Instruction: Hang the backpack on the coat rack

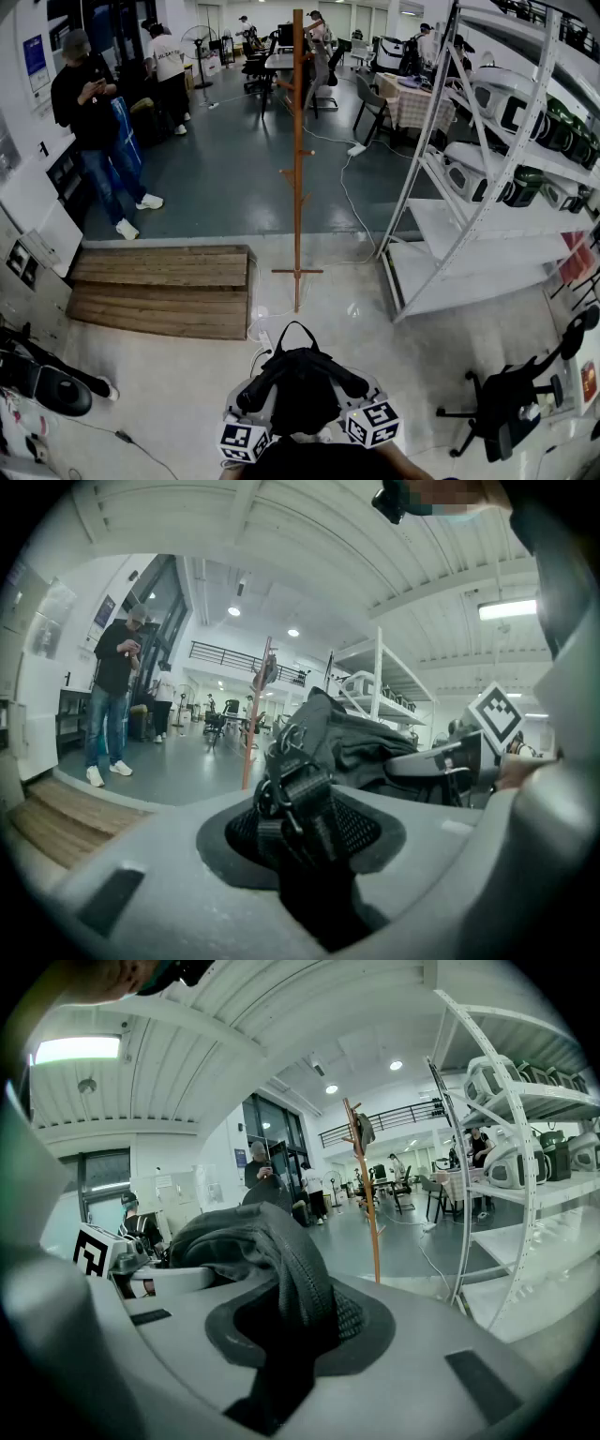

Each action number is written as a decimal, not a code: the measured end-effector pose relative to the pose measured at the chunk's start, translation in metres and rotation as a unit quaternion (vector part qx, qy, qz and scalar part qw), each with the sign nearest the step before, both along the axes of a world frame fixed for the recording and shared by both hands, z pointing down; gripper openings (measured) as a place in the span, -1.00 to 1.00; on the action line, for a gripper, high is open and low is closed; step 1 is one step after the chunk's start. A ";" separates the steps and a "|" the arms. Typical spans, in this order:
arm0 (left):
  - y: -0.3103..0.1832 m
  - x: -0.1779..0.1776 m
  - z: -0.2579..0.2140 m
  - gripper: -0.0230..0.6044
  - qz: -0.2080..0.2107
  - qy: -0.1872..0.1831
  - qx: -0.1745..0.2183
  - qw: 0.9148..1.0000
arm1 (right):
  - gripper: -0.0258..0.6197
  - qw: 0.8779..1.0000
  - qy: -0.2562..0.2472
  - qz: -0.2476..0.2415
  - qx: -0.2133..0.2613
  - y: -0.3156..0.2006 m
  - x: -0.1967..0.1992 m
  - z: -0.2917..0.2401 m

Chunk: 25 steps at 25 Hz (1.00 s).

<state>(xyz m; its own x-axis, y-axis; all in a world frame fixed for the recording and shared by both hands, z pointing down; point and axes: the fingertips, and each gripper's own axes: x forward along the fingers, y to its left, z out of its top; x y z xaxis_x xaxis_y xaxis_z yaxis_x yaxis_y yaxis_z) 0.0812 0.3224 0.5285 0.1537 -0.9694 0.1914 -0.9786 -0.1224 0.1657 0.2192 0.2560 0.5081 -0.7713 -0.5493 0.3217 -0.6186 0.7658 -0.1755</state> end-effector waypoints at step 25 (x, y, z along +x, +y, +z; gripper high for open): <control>0.018 -0.035 0.005 -0.45 0.016 0.002 0.001 1.000 | -0.70 1.000 -0.001 0.011 -0.007 0.023 -0.035 0.003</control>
